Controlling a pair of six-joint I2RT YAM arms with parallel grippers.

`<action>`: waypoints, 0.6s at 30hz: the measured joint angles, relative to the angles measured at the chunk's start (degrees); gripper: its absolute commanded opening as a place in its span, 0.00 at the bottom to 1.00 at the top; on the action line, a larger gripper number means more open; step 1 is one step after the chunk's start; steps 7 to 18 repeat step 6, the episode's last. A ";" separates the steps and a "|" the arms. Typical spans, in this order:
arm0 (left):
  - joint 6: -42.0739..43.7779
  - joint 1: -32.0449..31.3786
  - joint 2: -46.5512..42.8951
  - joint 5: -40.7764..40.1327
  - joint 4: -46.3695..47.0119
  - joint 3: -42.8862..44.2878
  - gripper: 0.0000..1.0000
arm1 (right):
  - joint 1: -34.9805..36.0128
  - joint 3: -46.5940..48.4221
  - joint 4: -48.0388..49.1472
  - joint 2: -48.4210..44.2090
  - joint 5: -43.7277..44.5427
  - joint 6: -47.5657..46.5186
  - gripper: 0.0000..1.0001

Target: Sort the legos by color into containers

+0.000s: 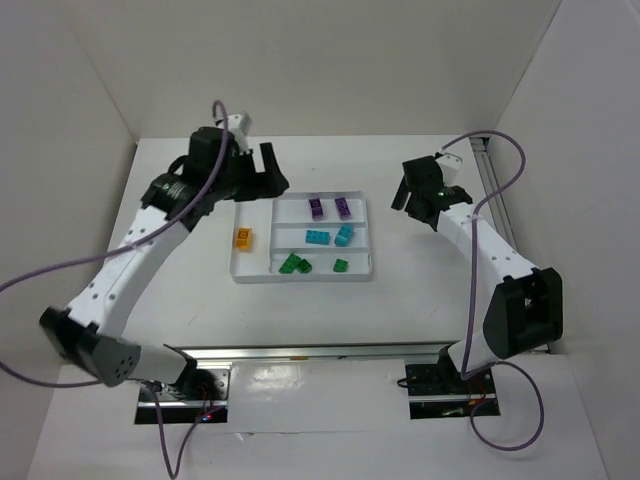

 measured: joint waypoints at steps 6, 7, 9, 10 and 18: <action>0.90 0.39 -10.78 -6.54 -1.14 -4.81 0.97 | -3.32 -1.42 -0.46 -1.77 0.98 1.31 0.98; 0.90 0.39 -10.78 -6.54 -1.14 -4.81 0.97 | -3.32 -1.42 -0.46 -1.77 0.98 1.31 0.98; 0.90 0.39 -10.78 -6.54 -1.14 -4.81 0.97 | -3.32 -1.42 -0.46 -1.77 0.98 1.31 0.98; 0.90 0.39 -10.78 -6.54 -1.14 -4.81 0.97 | -3.32 -1.42 -0.46 -1.77 0.98 1.31 0.98; 0.90 0.39 -10.78 -6.54 -1.14 -4.81 0.97 | -3.32 -1.42 -0.46 -1.77 0.98 1.31 0.98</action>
